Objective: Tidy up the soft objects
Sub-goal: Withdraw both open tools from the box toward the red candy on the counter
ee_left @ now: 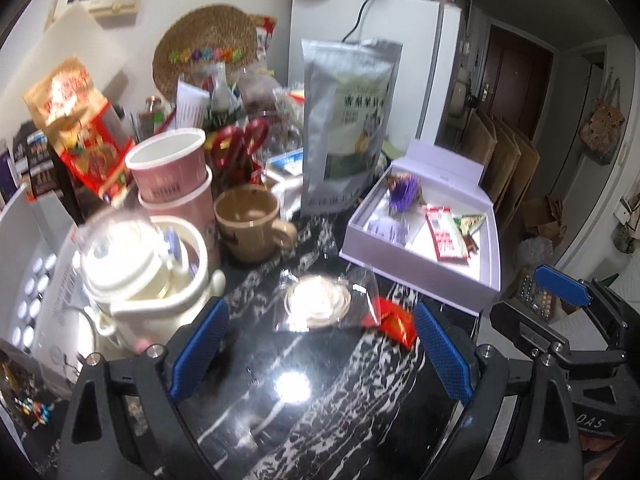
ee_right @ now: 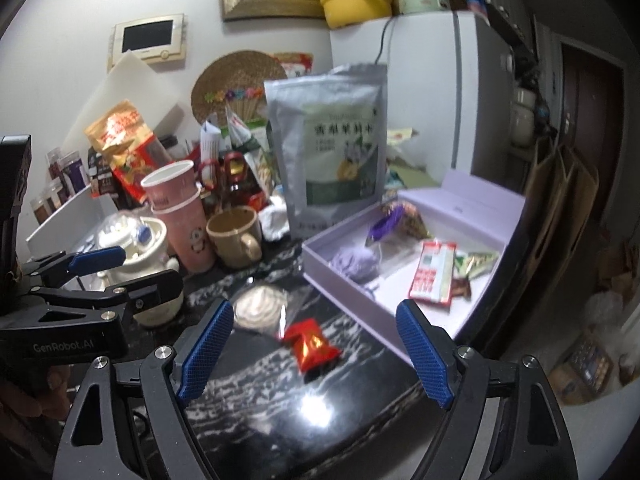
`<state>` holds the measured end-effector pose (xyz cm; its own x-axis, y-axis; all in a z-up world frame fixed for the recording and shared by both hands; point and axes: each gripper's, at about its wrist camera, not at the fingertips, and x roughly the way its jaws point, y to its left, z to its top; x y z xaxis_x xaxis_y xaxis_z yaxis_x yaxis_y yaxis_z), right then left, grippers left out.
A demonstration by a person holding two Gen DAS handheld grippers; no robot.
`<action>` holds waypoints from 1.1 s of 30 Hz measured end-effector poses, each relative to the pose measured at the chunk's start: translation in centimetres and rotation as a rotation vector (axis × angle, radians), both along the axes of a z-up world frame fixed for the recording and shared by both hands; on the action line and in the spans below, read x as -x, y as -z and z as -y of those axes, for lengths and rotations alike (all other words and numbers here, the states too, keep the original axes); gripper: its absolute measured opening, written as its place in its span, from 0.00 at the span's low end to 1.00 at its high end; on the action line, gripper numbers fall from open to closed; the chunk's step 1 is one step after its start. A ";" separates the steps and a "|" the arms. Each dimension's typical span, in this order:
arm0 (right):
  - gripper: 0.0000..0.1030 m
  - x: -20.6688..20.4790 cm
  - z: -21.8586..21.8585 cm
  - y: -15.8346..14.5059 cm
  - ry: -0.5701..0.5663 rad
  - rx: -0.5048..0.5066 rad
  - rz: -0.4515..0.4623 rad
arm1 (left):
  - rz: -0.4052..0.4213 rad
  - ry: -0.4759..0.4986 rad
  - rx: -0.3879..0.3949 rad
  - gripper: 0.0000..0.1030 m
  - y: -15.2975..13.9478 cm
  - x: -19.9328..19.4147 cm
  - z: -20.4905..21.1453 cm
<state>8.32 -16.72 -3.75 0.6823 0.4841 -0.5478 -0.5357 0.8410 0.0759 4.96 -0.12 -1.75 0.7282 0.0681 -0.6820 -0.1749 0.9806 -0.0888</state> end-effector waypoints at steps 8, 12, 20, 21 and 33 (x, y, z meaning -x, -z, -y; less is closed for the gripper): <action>0.82 -0.3 1.0 3.4 0.014 0.002 -0.089 | -0.080 0.018 0.064 0.92 3.2 -0.4 0.2; 0.82 -0.7 1.5 5.0 0.025 0.013 -0.122 | -0.113 0.030 0.082 0.92 4.6 -0.9 0.5; 0.82 -2.3 1.5 8.1 0.004 0.031 -0.193 | -0.188 0.035 0.091 0.92 7.7 -2.5 0.7; 0.82 -2.6 1.3 8.4 -0.001 0.035 -0.199 | -0.196 0.034 0.094 0.92 8.1 -2.7 0.6; 0.81 -7.1 -1.6 11.1 -0.108 0.069 -0.248 | -0.244 0.021 0.129 0.92 10.5 -4.8 -1.4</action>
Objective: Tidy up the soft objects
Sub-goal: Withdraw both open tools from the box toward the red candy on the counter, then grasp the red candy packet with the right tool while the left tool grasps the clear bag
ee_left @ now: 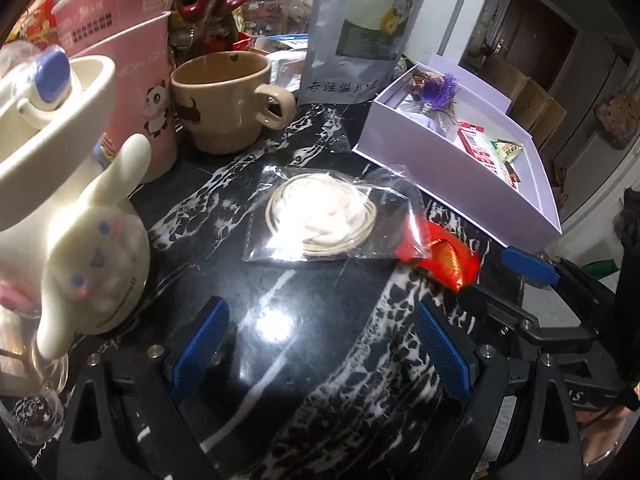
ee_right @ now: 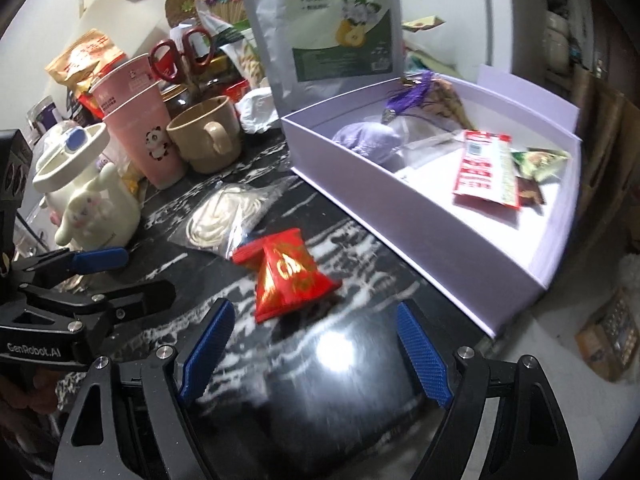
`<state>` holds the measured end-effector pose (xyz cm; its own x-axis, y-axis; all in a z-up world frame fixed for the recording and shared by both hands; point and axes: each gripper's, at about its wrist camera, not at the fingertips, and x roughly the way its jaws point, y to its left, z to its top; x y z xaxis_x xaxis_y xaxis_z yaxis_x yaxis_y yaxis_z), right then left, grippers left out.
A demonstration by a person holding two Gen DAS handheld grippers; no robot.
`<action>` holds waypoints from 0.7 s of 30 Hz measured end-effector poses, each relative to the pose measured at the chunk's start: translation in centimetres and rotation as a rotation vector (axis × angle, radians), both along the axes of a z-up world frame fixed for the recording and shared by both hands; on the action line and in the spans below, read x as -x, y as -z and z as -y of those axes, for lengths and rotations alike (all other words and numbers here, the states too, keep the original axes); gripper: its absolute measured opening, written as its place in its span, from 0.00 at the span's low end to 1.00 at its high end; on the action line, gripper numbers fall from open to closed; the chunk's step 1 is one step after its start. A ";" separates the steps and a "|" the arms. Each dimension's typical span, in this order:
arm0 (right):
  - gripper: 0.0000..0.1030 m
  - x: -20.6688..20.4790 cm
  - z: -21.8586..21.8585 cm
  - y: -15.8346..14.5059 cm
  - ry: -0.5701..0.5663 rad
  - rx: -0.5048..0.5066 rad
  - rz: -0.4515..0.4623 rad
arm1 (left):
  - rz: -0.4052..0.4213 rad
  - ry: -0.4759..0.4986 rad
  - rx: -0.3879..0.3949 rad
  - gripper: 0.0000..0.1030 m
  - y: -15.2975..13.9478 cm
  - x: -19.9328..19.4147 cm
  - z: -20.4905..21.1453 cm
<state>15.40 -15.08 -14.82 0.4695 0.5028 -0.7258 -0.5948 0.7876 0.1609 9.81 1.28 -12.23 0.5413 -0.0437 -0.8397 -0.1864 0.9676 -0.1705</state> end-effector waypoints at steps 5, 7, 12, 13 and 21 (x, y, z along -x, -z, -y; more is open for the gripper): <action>0.77 -1.6 -1.4 0.6 -0.053 0.020 -0.004 | 0.001 -0.006 0.022 0.92 0.2 -0.3 -0.6; 0.71 -2.1 -1.8 0.9 -0.066 0.030 -0.014 | 0.004 -0.008 0.029 0.92 0.1 -0.6 -0.8; 0.44 -2.4 -2.5 0.9 -0.096 0.084 0.018 | 0.008 0.004 0.019 0.92 0.1 -1.5 -0.7; 0.44 -2.4 -2.4 0.9 -0.092 0.084 0.016 | 0.006 0.006 0.017 0.92 0.2 -1.7 -0.7; 0.43 -1.7 0.8 1.0 -0.033 0.050 -0.030 | -0.055 0.076 -0.043 0.92 1.9 -4.0 1.2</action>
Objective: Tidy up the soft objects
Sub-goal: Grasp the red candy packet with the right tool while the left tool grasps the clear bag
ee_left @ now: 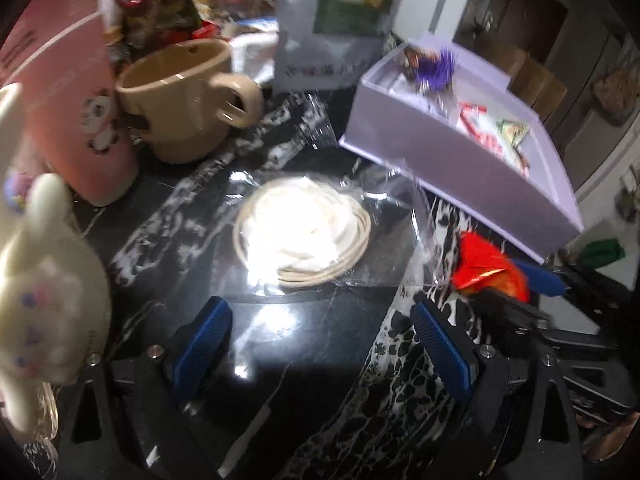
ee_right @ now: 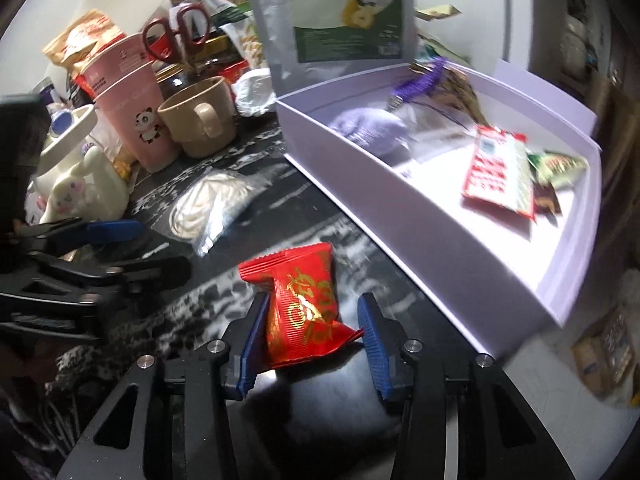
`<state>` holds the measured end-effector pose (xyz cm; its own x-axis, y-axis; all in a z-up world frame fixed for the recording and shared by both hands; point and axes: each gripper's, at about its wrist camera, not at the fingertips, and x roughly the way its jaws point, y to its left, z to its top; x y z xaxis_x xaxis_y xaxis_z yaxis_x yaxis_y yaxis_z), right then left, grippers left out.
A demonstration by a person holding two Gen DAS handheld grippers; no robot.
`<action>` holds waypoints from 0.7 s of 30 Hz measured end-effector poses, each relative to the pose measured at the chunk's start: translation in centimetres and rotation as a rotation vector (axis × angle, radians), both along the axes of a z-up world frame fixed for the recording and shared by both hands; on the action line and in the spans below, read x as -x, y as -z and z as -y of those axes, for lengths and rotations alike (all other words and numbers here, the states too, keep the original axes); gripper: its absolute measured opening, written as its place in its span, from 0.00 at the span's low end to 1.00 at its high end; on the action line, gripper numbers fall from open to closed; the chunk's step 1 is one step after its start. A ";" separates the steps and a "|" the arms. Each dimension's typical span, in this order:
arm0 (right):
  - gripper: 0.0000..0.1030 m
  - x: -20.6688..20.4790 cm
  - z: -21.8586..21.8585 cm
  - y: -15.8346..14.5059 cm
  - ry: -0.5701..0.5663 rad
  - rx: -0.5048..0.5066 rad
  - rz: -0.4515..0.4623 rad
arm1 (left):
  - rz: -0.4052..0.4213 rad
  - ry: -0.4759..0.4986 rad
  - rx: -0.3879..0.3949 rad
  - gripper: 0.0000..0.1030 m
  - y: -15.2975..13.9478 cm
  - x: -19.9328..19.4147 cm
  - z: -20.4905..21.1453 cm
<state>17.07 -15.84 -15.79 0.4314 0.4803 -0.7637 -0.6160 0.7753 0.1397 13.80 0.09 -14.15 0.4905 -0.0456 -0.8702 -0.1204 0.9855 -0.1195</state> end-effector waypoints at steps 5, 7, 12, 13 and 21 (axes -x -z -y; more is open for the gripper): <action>0.43 0.4 1.7 0.0 0.040 -0.030 -0.031 | 0.039 0.012 -0.151 0.92 0.4 -0.7 1.7; 0.43 0.4 2.0 0.0 0.047 -0.033 -0.033 | 0.055 0.015 -0.182 0.92 0.2 -1.1 1.9; 0.43 0.1 2.1 0.0 0.055 -0.035 -0.034 | 0.093 0.043 -0.279 0.92 -0.1 -1.8 2.0; 0.43 0.1 2.1 0.0 0.055 -0.036 -0.035 | 0.097 0.048 -0.291 0.92 0.0 -2.1 2.0; 0.43 -0.3 1.8 0.0 0.048 -0.043 -0.040 | 0.133 0.093 -0.204 0.92 0.3 -4.5 0.9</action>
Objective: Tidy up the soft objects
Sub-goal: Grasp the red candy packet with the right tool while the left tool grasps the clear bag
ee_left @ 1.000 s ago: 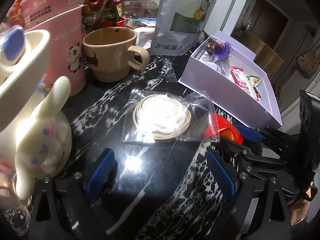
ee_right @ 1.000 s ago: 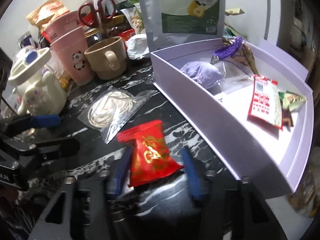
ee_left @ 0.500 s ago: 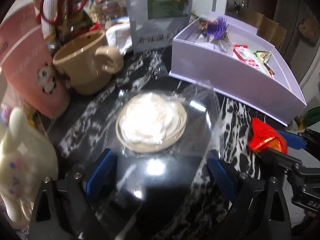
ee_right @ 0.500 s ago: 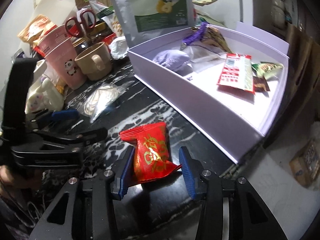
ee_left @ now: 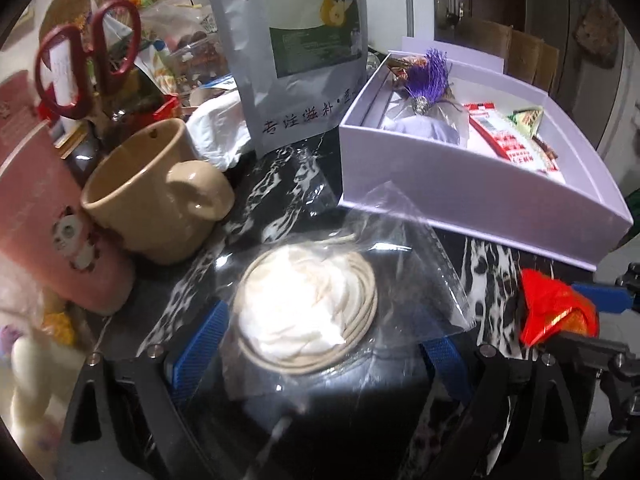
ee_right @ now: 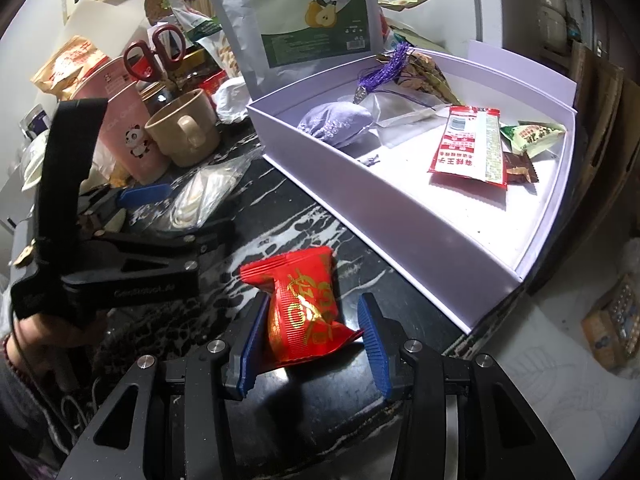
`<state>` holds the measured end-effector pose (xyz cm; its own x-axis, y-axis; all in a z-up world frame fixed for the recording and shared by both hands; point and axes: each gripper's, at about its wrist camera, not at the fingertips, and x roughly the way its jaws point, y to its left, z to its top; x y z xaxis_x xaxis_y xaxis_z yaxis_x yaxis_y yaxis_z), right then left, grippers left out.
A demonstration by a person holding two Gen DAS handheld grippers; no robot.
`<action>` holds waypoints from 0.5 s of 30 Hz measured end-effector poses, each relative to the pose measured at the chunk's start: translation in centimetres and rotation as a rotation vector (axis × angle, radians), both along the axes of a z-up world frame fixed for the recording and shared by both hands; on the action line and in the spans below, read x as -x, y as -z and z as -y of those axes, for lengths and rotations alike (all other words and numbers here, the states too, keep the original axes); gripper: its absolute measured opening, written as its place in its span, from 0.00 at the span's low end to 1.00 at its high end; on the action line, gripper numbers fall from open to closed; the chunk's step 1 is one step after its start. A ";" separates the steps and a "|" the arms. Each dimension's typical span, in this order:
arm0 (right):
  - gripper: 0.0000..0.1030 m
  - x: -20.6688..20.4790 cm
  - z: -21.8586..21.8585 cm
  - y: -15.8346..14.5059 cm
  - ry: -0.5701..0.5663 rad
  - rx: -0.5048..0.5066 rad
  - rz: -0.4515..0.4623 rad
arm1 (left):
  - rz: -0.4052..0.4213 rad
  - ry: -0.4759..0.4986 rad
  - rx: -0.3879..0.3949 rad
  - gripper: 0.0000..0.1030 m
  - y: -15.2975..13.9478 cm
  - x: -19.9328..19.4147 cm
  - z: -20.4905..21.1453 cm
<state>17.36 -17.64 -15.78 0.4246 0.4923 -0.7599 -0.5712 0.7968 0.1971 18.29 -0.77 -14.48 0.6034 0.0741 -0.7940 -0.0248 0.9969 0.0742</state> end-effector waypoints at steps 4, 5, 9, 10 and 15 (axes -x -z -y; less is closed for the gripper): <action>0.43 -0.3 -0.2 0.0 0.001 -0.003 -0.004 | -0.011 -0.045 0.091 0.91 0.4 -1.0 -1.6; 0.43 -0.3 -0.2 0.0 0.001 -0.004 -0.005 | -0.011 -0.037 0.091 0.89 0.4 -1.1 -1.7; 0.43 -0.4 -0.2 0.0 0.004 -0.011 -0.008 | 0.021 -0.031 0.066 0.64 0.0 -0.9 -1.5; 0.43 -0.4 -0.2 0.0 0.005 -0.012 -0.009 | 0.026 -0.029 0.056 0.57 0.0 -0.8 -1.4; 0.43 -0.4 -0.2 -0.1 0.010 -0.018 -0.010 | 0.036 -0.007 0.001 0.38 -0.5 -0.3 -0.8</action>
<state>17.81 -17.45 -15.71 0.4217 0.5016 -0.7554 -0.5612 0.7987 0.2171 18.56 0.01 -13.99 0.6310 0.0773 -0.7719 -0.0340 0.9968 0.0720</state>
